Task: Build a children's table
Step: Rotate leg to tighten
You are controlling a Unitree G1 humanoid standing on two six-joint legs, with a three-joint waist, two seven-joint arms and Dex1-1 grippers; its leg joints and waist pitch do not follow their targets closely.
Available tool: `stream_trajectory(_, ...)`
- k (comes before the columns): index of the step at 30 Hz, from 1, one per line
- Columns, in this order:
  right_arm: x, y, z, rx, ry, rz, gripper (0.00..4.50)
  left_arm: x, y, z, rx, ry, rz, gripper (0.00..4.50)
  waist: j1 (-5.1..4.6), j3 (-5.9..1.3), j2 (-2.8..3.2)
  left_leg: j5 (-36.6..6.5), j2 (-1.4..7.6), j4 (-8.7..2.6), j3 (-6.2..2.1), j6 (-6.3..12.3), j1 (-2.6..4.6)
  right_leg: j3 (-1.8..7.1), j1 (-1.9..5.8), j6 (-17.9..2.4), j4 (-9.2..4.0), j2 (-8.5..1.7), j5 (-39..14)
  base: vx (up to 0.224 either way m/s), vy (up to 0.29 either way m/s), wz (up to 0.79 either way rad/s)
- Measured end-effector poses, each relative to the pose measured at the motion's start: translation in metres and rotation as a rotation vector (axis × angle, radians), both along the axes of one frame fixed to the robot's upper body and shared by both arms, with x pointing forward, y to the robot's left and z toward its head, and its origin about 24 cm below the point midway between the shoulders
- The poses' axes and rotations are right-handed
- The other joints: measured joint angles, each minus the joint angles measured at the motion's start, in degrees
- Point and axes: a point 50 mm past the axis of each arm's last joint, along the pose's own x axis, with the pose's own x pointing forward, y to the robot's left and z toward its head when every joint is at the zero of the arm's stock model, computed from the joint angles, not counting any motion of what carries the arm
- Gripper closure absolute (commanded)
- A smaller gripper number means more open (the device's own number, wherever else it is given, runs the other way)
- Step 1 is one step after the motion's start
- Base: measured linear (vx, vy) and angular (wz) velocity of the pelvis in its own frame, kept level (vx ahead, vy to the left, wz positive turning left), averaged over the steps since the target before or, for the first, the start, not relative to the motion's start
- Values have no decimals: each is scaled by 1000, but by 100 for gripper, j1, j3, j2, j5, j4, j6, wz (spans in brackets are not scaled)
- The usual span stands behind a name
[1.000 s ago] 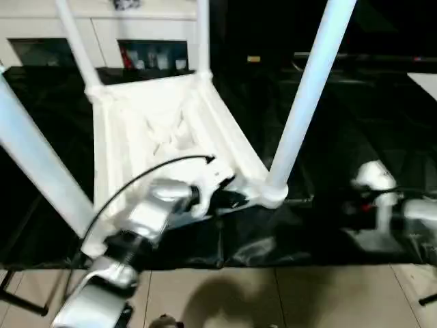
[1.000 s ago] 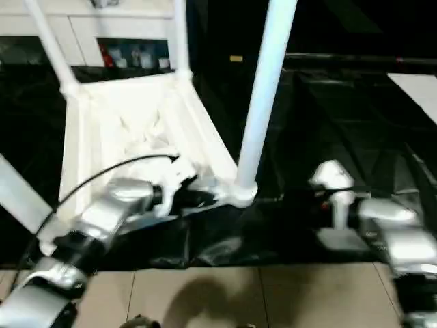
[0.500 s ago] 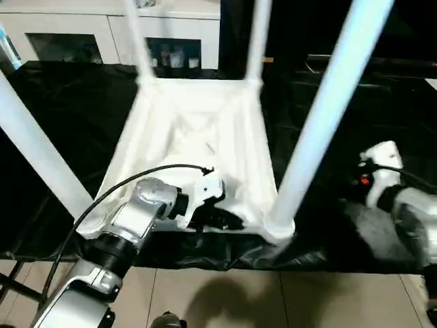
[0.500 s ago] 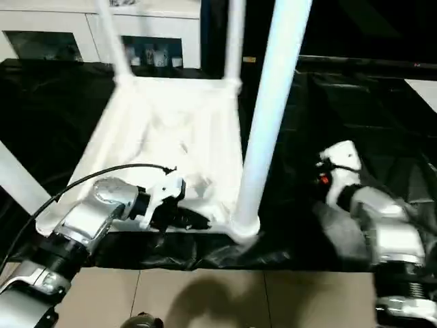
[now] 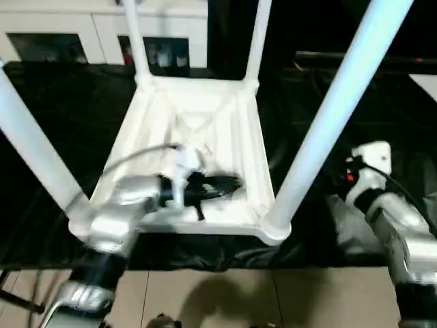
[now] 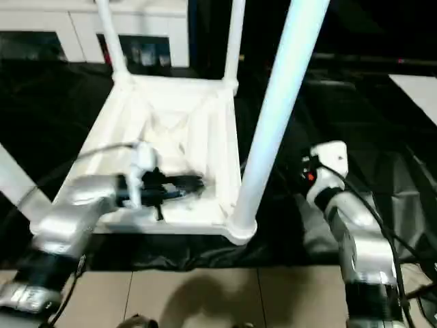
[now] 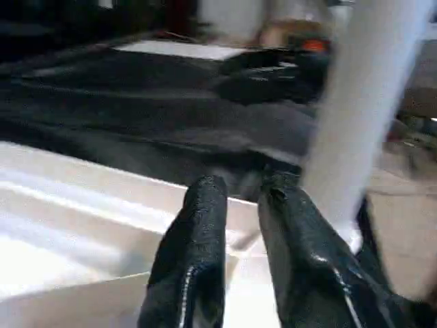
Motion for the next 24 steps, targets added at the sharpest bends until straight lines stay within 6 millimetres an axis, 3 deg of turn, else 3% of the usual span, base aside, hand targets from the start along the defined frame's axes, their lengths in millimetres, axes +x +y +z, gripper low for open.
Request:
stream_trajectory(5,-28,7,3,3,-9,20,0,-12,20,-1,-64,7,390,269,-46,0,0,-1,0,-3,-4,0,2,0,5,31,-6,3,-19,0,0,0)
stream_trajectory(10,-59,11,-4,64,37,85,0,-49,35,1,-137,-37,620,226,-59,7,-15,-4,3,-8,-9,-3,2,0,7,51,-19,11,-30,0,0,0)
stream_trajectory(13,-76,7,-2,58,52,151,0,-77,43,2,-136,-85,700,200,-56,3,-27,-5,3,-16,-15,-2,12,1,25,60,-43,17,-35,0,0,0)
stream_trajectory(19,-106,4,1,29,140,373,0,-111,59,0,-127,-46,749,154,-38,-4,-41,-6,6,-14,-34,1,12,7,63,66,-106,37,-37,0,0,0)
stream_trajectory(24,-111,6,5,22,158,478,0,-115,74,5,-88,-45,659,115,-51,-24,-68,-6,0,-7,-54,1,22,3,66,67,-123,40,-38,0,0,0)
